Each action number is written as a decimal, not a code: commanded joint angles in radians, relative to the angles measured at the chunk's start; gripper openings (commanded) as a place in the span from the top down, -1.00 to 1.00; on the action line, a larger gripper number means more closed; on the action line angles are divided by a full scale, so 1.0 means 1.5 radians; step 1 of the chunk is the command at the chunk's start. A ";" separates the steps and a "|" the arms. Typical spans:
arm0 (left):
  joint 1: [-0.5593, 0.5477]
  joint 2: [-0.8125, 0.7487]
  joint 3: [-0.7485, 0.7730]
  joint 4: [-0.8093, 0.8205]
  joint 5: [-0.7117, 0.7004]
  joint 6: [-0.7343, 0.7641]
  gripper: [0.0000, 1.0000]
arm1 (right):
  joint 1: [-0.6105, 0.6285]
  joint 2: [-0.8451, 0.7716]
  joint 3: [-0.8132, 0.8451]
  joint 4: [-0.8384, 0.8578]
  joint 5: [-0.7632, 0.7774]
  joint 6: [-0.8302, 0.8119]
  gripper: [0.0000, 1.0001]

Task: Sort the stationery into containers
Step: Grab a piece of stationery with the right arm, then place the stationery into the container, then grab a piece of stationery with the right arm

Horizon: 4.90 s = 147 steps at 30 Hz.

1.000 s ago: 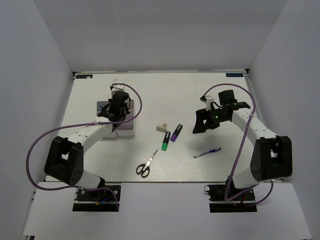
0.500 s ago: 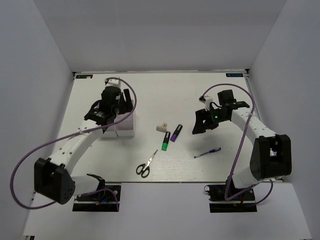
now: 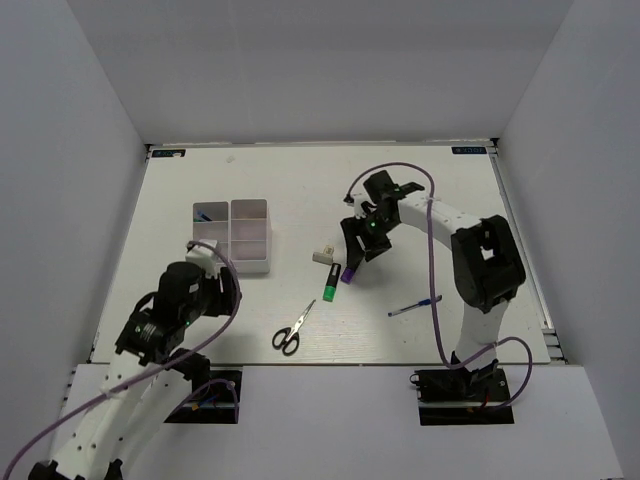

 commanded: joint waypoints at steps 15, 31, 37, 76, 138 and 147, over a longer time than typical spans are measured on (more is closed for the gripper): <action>0.003 -0.203 -0.075 0.023 -0.065 0.012 -0.58 | 0.058 0.106 0.065 -0.021 0.308 0.305 -0.22; 0.003 -0.237 -0.076 0.019 -0.109 0.009 -0.58 | 0.056 0.189 0.038 -0.022 0.281 0.369 0.43; 0.002 -0.238 -0.076 0.018 -0.115 0.010 -0.58 | 0.059 0.209 0.104 -0.012 0.241 0.337 0.97; 0.001 -0.264 -0.082 0.018 -0.171 0.004 -0.58 | 0.272 0.131 0.363 0.390 -0.135 -0.255 1.00; 0.003 -0.242 -0.083 0.020 -0.135 0.008 -0.47 | 0.189 0.023 0.085 0.013 0.270 0.387 -0.14; 0.003 -0.241 -0.084 0.023 -0.127 0.010 -0.47 | 0.195 0.060 0.063 0.028 0.337 0.434 -0.03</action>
